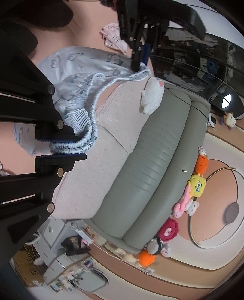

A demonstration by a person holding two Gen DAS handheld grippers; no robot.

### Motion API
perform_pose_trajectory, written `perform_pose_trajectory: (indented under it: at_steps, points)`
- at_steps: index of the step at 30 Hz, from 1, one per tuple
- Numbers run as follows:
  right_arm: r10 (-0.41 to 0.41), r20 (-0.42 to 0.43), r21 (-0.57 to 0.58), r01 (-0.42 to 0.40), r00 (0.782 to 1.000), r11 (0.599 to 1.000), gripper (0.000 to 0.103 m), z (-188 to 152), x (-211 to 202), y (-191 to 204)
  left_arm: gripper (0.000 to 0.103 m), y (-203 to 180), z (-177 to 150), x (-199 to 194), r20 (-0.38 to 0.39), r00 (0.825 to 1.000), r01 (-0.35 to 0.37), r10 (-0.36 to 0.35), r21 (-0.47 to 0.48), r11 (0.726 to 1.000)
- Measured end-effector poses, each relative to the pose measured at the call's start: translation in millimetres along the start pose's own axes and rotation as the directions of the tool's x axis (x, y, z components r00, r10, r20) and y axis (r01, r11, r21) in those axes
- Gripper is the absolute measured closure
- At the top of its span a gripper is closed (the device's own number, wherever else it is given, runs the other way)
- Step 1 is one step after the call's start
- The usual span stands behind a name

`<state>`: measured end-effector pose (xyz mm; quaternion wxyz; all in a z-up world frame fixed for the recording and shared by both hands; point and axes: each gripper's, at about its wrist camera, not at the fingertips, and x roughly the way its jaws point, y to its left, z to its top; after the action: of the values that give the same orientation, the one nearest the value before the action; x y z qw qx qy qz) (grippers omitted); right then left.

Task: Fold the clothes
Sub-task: 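Lift the pants, lay them folded on the bed, open both grippers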

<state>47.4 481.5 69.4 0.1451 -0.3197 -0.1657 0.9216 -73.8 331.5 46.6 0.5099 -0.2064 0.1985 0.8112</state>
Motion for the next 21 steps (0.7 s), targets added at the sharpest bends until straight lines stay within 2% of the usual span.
perform_pose_trajectory:
  at_steps: [6, 10, 15, 21]
  points:
    - [0.051, 0.002, -0.009, -0.051, 0.999, 0.999, 0.096, 8, 1, 2, 0.098, 9, -2, 14, -0.013, 0.996, 0.082, -0.083, -0.068, 0.994]
    - [0.037, -0.001, -0.041, -0.037, 0.999, 0.998, 0.096, 17, 13, 0, 0.099, 23, 4, 28, -0.02, 0.994, 0.104, -0.108, -0.129, 0.986]
    - [0.012, -0.017, -0.052, -0.013, 1.0, 0.999, 0.096, 34, 50, -17, 0.099, 54, 24, 53, -0.033, 0.997, 0.067, -0.073, -0.157, 0.985]
    - [0.033, -0.017, 0.029, -0.032, 0.999, 0.999, 0.096, 82, 110, -62, 0.099, 96, 75, 72, -0.018, 1.0, 0.016, -0.019, -0.143, 0.99]
